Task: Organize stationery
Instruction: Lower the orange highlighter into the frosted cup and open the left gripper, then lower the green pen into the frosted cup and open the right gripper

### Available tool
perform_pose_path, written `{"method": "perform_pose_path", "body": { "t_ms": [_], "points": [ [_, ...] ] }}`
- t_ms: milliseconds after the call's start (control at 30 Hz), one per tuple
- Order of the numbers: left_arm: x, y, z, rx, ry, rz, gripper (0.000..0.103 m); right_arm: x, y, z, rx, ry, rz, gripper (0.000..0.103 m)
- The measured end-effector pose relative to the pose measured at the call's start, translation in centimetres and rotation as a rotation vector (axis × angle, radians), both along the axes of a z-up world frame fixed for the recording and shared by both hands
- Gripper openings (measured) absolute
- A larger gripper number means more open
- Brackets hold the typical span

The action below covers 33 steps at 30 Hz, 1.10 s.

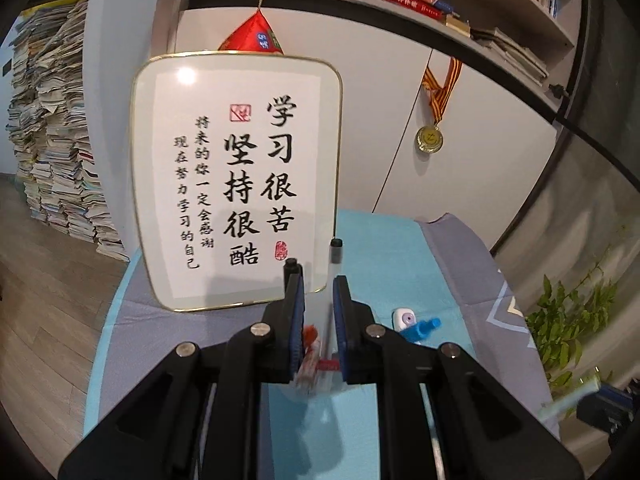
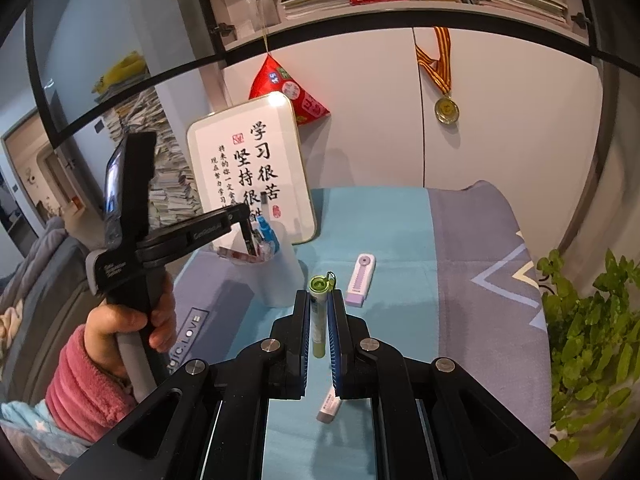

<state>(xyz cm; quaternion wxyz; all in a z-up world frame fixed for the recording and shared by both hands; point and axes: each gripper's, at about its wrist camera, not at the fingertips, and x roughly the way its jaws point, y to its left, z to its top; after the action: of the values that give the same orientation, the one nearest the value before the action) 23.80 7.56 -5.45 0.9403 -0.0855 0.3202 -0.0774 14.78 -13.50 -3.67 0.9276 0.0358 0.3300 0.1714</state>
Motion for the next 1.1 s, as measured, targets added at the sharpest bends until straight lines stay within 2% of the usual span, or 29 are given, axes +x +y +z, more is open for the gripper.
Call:
{"method": "perform_pose_path", "body": {
  "t_ms": [133, 267, 367, 600, 700, 1100],
  "points": [
    [-2.6, 0.9, 0.7, 0.024, -0.038, 0.013, 0.014, -0.2, 0.4, 1.3, 0.015, -0.031, 0.011, 0.009],
    [-5.0, 1.8, 0.9, 0.054, -0.068, 0.022, 0.024, -0.3, 1.5, 3.0, 0.02, -0.078, 0.025, 0.009],
    [-6.5, 2.6, 0.5, 0.048, -0.074, 0.013, 0.025, -0.1, 2.7, 4.4, 0.023, -0.113, 0.038, 0.009],
    [-8.6, 3.3, -0.3, 0.101, -0.09, 0.01, 0.025, 0.8, 5.8, 6.6, 0.028, -0.154, 0.066, 0.009],
    [-8.9, 3.4, -0.8, 0.126, -0.089, 0.01, 0.026, 1.2, 7.0, 6.8, 0.02, -0.159, 0.075, 0.009],
    [-9.2, 5.1, -2.7, 0.134, -0.063, 0.017, 0.029, 4.5, 9.9, 6.2, -0.045, -0.161, 0.027, 0.009]
  ]
}}
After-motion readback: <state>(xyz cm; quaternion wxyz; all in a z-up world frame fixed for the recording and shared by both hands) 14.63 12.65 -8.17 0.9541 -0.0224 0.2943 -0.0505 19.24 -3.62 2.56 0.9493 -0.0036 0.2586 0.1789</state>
